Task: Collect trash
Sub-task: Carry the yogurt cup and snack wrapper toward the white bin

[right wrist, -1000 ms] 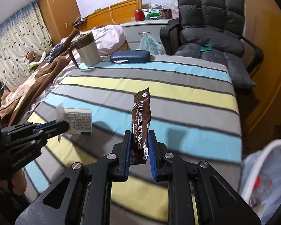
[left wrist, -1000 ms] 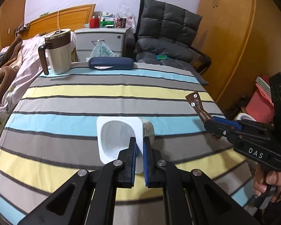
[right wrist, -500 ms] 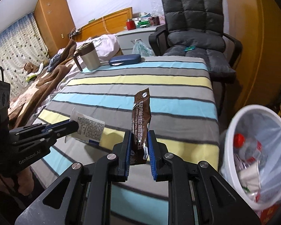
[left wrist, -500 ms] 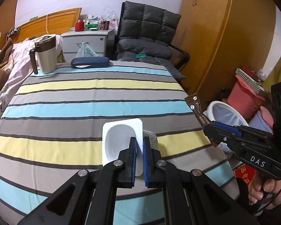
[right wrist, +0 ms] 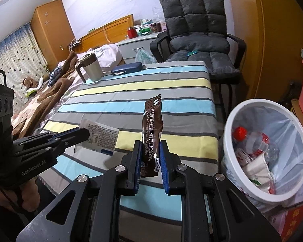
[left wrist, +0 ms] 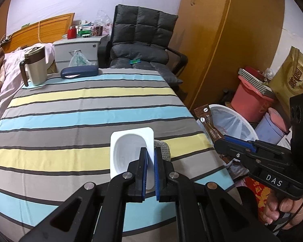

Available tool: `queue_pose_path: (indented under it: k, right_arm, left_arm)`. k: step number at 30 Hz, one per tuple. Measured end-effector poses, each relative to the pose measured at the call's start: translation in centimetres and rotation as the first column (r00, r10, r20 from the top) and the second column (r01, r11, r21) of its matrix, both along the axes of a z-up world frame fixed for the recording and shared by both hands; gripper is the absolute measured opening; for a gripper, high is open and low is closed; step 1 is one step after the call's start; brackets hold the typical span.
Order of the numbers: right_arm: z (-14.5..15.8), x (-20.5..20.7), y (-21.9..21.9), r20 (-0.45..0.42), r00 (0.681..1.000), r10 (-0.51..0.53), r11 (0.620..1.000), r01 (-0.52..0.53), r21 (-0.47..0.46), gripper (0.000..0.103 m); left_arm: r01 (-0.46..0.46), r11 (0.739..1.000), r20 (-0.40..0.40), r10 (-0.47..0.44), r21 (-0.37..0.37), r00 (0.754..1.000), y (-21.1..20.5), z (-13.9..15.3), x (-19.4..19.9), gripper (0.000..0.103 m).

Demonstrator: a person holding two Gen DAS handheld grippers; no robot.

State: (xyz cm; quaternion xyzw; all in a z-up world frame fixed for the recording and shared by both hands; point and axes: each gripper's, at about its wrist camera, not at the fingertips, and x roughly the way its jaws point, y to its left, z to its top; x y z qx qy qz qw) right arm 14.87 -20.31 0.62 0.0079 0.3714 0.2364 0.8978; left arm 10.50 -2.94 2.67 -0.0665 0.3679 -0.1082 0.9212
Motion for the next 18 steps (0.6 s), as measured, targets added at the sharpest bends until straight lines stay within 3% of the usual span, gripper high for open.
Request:
queue_pose_path:
  k: [18]
  right_arm:
    - [0.1, -1.4, -5.8, 0.024, 0.988, -0.153, 0.988, 0.153, 0.009, 0.020]
  left_arm:
    - [0.150, 0.989, 0.011, -0.150, 0.008, 0.989, -7.0, 1.0, 2.4, 0.007]
